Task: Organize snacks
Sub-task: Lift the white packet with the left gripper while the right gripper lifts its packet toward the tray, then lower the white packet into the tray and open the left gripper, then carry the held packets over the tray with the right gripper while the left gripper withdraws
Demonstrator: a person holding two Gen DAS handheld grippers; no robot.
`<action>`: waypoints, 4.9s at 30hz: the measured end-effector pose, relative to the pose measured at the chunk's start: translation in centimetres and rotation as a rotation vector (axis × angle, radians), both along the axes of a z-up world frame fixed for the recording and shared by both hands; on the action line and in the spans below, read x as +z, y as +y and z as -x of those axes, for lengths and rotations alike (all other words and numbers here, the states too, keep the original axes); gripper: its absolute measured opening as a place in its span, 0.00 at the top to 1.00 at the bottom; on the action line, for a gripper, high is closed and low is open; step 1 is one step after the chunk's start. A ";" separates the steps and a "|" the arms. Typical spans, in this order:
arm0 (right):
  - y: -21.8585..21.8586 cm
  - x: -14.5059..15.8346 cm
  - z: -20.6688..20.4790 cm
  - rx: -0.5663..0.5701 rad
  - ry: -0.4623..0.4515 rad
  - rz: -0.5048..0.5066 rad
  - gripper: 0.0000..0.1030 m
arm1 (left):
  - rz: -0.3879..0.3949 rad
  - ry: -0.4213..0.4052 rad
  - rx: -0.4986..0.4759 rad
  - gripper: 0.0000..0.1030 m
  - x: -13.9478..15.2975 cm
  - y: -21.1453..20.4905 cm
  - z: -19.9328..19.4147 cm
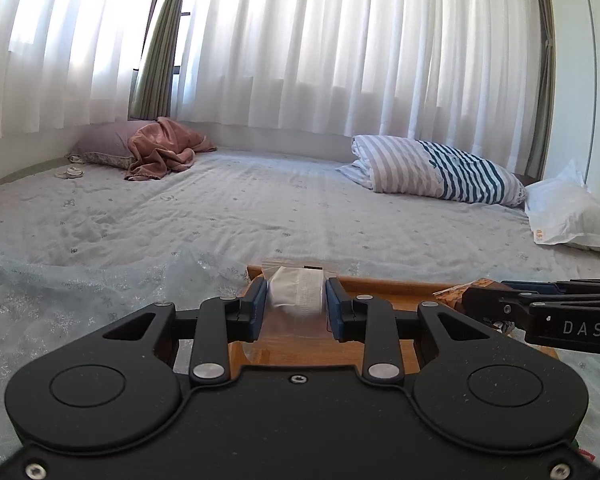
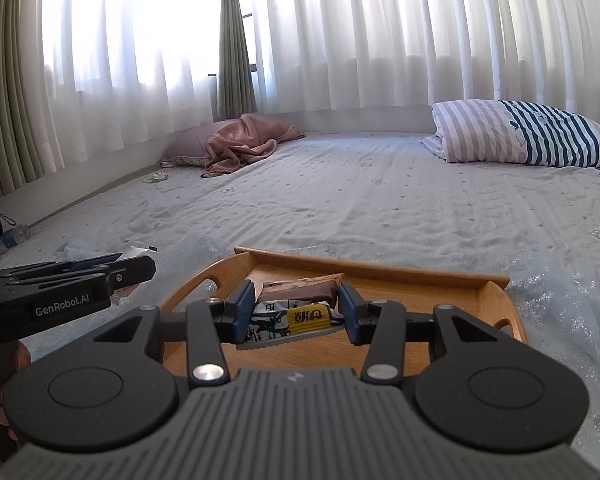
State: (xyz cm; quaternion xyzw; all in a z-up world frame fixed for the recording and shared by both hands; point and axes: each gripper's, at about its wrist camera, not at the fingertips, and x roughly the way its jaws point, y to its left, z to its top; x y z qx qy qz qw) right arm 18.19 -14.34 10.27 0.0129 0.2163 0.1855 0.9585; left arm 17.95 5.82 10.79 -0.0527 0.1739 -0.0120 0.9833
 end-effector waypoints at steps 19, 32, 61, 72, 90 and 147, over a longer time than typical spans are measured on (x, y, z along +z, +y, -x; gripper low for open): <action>0.2 -1.2 -6.7 -0.017 0.069 0.004 0.52 | -0.008 0.038 -0.028 0.71 -0.8 -0.7 -6.4; 0.0 -2.6 -9.2 -0.024 0.108 0.014 0.52 | -0.067 0.114 -0.028 0.71 -2.7 -1.2 -11.1; -0.7 -3.8 -11.4 -0.044 0.132 0.046 0.52 | -0.073 0.281 -0.076 0.71 -6.7 -1.5 -19.2; -0.7 -3.8 -11.1 -0.031 0.141 0.045 0.52 | -0.139 0.353 -0.020 0.69 -6.9 -2.5 -22.4; -1.2 -2.3 -9.8 -0.051 0.128 0.031 0.52 | -0.082 0.346 -0.034 0.26 -5.7 -2.6 -22.8; 0.9 -6.7 -7.0 -0.046 0.258 0.276 0.56 | -0.029 0.169 -0.116 0.03 -3.2 -2.2 1.0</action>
